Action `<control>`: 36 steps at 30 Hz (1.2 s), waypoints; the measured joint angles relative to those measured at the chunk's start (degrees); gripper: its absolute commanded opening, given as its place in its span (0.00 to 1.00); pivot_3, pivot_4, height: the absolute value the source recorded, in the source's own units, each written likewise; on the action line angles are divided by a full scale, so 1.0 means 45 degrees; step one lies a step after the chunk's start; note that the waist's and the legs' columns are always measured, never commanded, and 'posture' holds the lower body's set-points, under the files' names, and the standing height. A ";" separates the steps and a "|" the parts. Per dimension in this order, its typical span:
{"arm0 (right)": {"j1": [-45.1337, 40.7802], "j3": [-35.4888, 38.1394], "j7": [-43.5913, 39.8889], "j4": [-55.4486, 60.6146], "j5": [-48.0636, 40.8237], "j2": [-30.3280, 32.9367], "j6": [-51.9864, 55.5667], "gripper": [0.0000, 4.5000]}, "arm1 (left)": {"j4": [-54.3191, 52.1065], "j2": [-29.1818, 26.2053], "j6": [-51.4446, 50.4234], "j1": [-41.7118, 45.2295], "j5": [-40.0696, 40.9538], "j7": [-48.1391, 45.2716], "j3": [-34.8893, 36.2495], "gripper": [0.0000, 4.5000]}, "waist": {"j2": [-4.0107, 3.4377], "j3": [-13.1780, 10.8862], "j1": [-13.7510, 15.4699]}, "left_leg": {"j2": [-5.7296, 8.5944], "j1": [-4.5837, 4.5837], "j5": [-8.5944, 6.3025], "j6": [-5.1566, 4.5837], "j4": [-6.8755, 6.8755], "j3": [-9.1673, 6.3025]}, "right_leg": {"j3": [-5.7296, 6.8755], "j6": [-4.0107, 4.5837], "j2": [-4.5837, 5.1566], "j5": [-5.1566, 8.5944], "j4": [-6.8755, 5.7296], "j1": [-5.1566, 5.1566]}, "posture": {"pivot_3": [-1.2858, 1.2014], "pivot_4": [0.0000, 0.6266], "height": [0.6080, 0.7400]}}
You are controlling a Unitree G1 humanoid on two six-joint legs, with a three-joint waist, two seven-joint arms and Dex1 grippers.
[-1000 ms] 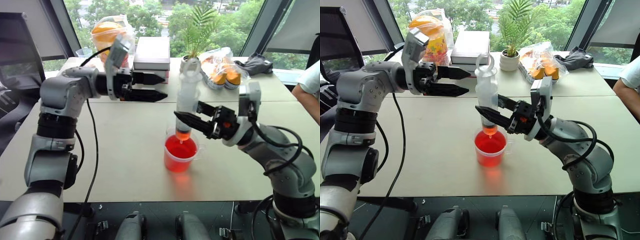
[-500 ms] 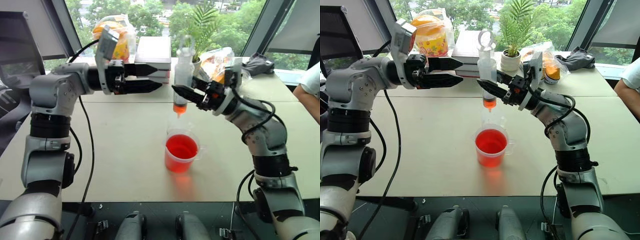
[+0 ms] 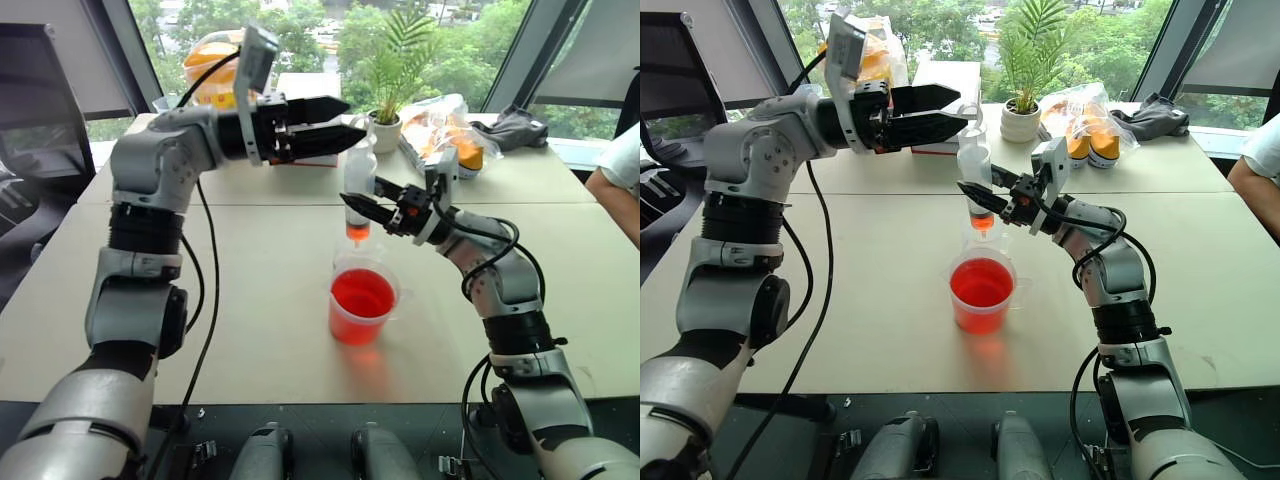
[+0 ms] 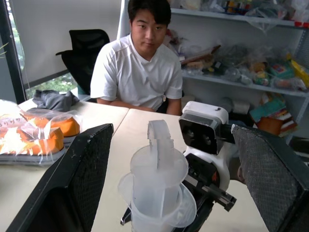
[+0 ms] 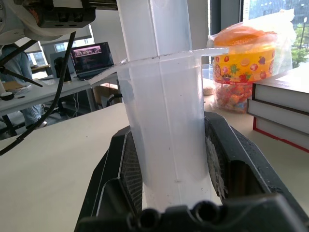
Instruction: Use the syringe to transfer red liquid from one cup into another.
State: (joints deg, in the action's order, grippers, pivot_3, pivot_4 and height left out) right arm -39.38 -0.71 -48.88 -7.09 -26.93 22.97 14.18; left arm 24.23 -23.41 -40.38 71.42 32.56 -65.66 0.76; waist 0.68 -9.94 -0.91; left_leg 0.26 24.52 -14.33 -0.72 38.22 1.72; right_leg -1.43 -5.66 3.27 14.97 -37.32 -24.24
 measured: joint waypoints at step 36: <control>0.0085 0.0037 0.0276 0.0995 0.0160 0.0274 0.1715 0.32 | -0.0176 0.0668 0.1333 -0.0599 -0.1309 -0.0266 -0.0473 0.01 | 0.0000 0.0000 0.0031 | 0.0001 0.0001 0.0001 0.0002 -0.0002 0.0000 | -0.0001 0.0000 0.0005 0.0000 0.0000 -0.0001 | 0.52 0.24 1.00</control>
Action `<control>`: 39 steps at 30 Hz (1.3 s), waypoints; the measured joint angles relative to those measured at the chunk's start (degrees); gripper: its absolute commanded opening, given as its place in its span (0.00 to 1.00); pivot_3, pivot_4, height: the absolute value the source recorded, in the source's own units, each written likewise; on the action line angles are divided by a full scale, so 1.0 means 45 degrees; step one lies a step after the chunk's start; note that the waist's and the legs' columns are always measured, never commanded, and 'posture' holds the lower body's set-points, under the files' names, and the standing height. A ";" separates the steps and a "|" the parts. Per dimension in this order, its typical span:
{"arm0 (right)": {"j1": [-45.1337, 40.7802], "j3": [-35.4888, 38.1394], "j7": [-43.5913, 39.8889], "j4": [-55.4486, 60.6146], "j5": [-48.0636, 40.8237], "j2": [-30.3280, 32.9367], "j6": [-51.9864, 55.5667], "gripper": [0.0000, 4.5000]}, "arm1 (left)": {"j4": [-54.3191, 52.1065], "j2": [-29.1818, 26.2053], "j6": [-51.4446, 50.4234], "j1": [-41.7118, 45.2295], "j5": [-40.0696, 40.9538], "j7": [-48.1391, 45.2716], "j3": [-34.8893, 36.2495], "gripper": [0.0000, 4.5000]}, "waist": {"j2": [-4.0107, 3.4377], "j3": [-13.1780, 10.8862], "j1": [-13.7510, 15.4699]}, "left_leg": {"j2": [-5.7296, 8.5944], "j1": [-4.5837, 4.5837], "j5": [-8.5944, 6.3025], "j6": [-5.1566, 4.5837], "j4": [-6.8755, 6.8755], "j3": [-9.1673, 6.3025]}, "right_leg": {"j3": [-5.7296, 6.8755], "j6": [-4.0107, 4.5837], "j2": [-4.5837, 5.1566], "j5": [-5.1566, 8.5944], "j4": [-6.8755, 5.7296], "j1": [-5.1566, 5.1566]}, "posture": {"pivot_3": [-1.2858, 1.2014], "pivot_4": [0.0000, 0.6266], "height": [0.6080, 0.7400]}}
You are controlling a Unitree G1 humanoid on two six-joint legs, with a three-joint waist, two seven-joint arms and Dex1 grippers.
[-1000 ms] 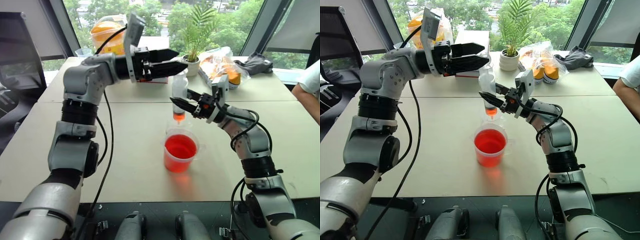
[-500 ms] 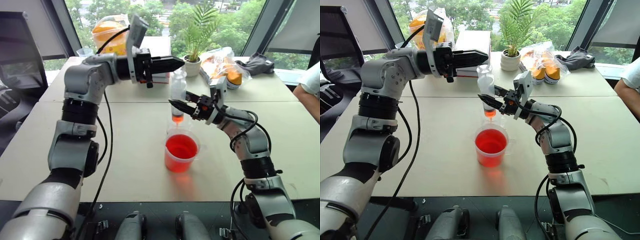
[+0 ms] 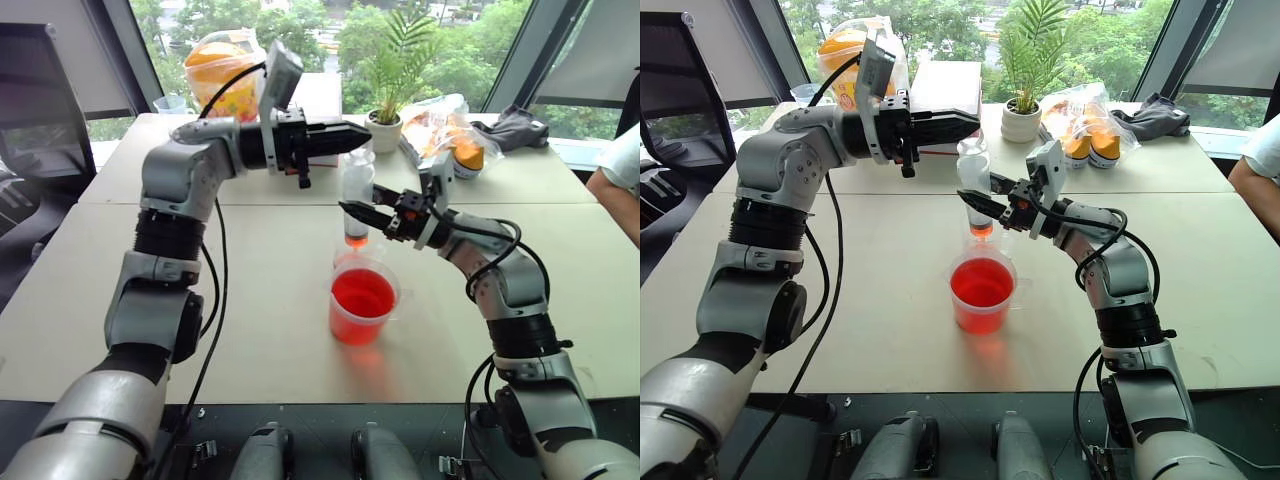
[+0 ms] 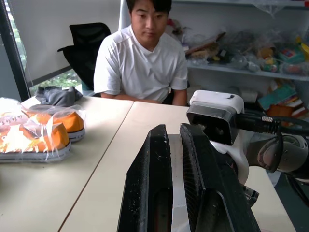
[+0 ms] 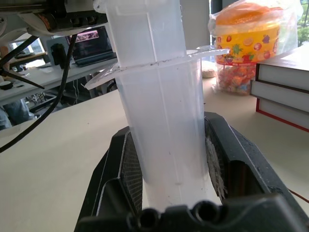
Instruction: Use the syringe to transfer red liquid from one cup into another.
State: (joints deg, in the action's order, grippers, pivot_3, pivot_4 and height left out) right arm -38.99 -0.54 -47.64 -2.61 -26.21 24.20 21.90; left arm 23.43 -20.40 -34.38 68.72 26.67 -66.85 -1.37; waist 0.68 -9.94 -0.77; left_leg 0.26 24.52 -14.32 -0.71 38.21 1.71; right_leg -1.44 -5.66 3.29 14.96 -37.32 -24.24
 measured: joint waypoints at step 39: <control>-0.0198 0.0490 -0.0010 0.0463 -0.0468 -0.0085 0.0317 0.32 | -0.0909 -0.2302 -0.1771 -0.0557 0.0564 -0.0173 0.0638 0.99 | -0.0001 0.0000 -0.0017 | -0.0002 -0.0001 0.0000 0.0000 -0.0005 -0.0002 | 0.0001 0.0000 0.0001 0.0000 0.0000 -0.0002 | 0.52 0.24 1.00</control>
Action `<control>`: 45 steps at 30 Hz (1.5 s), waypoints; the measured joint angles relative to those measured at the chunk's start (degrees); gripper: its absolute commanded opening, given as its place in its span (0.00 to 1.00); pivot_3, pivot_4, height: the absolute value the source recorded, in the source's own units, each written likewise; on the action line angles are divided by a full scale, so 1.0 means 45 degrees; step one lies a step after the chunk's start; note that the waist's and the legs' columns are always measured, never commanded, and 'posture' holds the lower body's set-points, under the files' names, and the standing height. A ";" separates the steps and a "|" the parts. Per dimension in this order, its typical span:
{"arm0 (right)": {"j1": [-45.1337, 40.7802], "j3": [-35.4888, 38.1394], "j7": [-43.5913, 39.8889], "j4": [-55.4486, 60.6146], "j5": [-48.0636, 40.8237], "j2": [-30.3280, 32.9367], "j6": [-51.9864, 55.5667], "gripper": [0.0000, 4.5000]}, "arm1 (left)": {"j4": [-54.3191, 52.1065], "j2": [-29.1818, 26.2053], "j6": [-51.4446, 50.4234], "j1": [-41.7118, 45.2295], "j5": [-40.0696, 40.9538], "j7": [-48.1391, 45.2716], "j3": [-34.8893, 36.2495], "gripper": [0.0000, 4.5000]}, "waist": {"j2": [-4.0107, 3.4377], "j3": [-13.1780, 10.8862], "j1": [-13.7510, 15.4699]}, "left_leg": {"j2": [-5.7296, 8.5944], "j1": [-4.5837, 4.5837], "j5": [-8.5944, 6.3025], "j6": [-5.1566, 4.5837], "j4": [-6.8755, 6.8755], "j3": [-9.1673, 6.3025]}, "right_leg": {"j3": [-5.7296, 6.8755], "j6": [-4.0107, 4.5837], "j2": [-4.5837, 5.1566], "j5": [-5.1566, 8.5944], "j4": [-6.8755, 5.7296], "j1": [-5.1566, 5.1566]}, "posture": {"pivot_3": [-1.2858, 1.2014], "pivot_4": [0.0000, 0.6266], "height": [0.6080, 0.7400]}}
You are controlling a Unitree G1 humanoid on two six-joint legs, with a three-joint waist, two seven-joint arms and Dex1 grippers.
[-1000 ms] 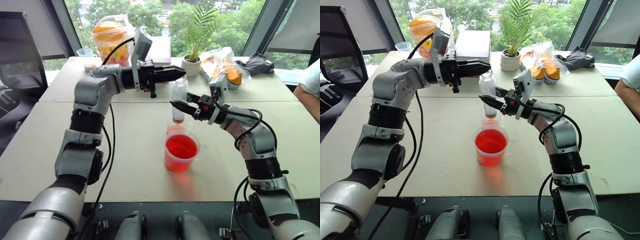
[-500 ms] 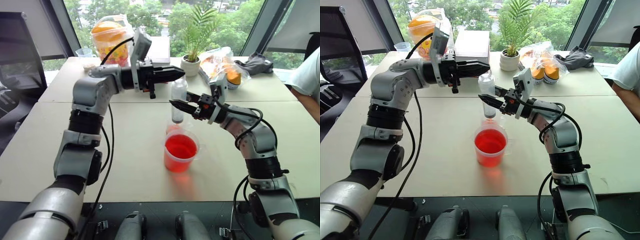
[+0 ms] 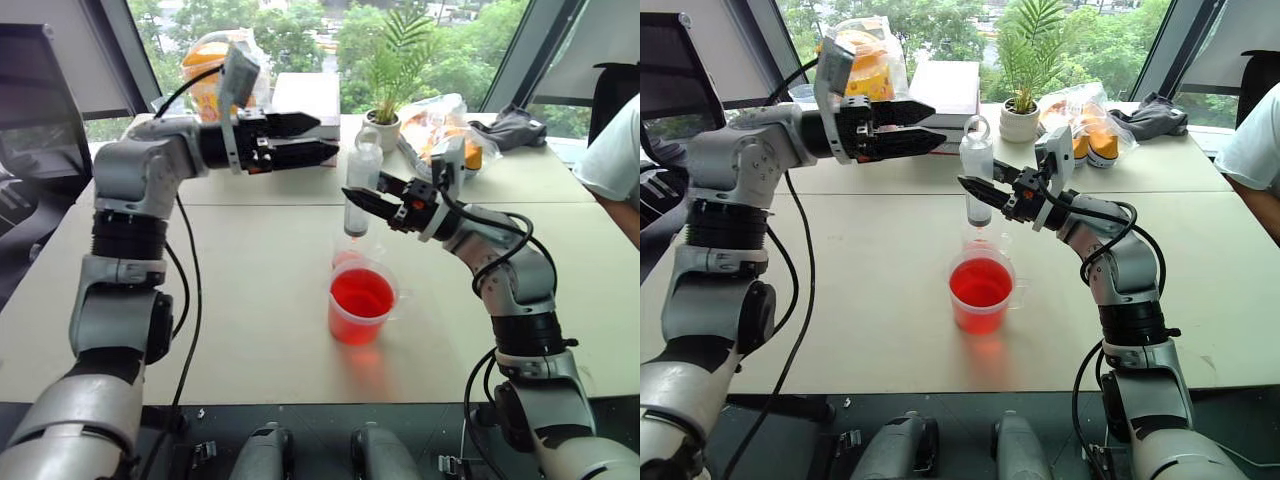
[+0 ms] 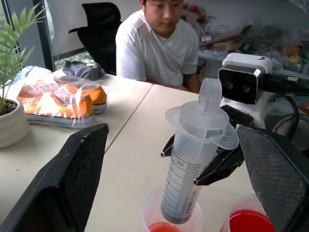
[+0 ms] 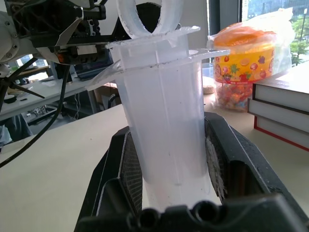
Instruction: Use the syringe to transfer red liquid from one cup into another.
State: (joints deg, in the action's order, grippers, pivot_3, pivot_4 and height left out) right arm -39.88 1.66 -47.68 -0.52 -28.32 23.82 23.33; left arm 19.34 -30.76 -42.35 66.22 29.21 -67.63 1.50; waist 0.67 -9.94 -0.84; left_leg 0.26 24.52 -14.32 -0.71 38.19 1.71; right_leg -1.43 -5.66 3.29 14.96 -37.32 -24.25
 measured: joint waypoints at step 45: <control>-0.2902 -0.0148 0.4551 -0.7009 0.0528 0.5091 1.3808 0.96 | -0.4585 -0.1296 -0.0276 -0.4180 0.0910 -0.1099 -0.1109 1.00 | -0.0004 -0.0001 -0.0023 | 0.0004 0.0017 0.0001 0.0002 -0.0033 0.0028 | -0.0002 0.0016 0.0022 0.0005 0.0028 -0.0024 | 0.52 0.24 1.00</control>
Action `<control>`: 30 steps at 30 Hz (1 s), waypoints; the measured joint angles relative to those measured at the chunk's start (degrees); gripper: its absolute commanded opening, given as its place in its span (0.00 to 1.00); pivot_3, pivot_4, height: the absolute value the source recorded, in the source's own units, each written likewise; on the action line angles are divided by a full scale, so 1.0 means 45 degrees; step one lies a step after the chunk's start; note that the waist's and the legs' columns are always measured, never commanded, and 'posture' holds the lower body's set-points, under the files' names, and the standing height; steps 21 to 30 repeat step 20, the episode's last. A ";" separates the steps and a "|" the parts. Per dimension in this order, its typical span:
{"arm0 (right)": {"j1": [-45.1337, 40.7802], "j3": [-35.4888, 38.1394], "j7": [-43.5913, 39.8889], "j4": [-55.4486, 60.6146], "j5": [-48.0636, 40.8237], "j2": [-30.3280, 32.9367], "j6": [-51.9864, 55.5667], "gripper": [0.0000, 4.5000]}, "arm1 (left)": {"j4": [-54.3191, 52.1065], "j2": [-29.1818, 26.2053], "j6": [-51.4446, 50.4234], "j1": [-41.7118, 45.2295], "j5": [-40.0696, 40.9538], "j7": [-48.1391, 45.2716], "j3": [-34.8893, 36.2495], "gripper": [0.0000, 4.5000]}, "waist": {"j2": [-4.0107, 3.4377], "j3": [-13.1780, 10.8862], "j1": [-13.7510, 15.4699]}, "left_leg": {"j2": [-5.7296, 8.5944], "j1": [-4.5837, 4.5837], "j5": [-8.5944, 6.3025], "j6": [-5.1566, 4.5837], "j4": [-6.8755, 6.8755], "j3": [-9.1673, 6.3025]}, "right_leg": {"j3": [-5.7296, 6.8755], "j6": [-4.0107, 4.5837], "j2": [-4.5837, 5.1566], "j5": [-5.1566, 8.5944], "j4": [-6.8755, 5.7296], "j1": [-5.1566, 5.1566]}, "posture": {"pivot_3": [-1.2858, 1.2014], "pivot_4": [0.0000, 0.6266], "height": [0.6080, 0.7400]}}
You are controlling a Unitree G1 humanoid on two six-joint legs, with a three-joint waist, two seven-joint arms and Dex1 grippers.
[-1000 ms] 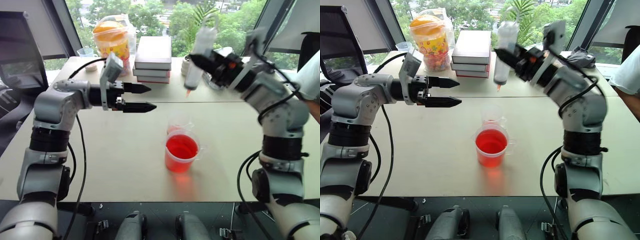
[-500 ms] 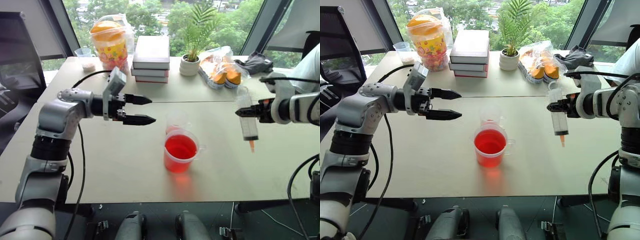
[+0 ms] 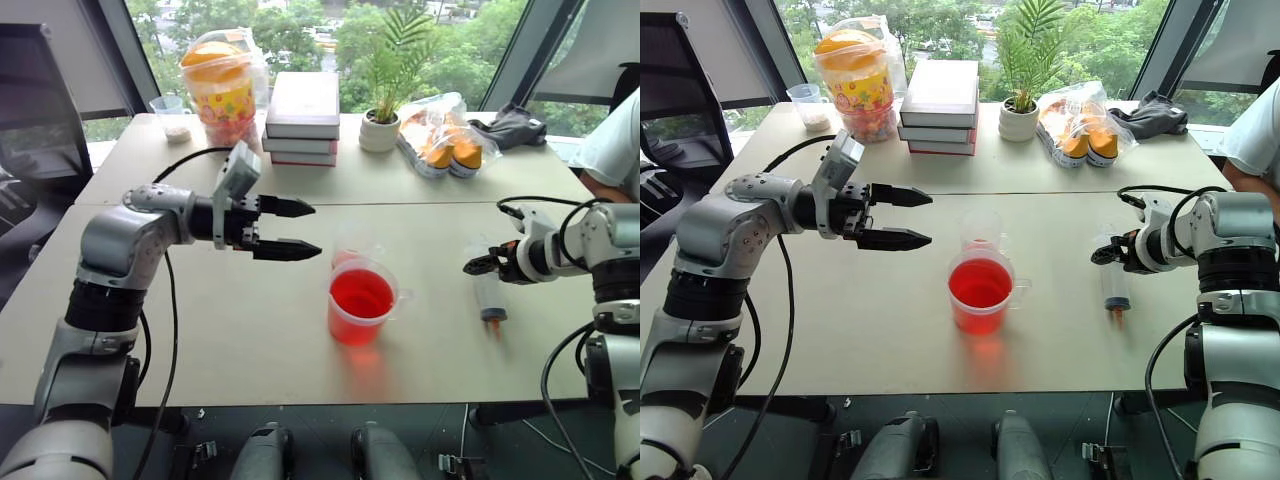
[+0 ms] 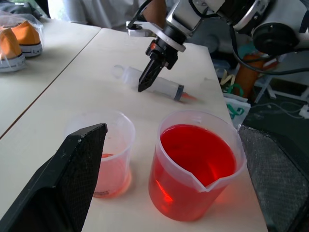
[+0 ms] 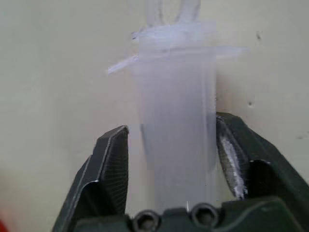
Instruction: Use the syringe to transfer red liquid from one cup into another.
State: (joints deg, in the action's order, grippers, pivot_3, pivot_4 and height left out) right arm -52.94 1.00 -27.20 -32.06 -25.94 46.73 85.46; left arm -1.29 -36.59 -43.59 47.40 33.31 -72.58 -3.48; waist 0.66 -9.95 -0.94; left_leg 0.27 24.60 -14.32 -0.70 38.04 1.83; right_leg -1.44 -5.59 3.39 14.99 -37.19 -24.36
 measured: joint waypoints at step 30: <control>0.6399 0.3479 -0.6309 1.1437 -0.2742 0.5593 -0.2516 0.98 | -0.0035 -0.0458 0.0017 -0.0467 0.0249 0.0054 0.0071 1.00 | -0.0001 -0.0001 0.0060 | -0.0009 -0.0019 -0.0007 -0.0010 0.0017 -0.0010 | 0.0002 -0.0007 -0.0005 0.0004 -0.0001 0.0029 | 0.52 0.24 1.00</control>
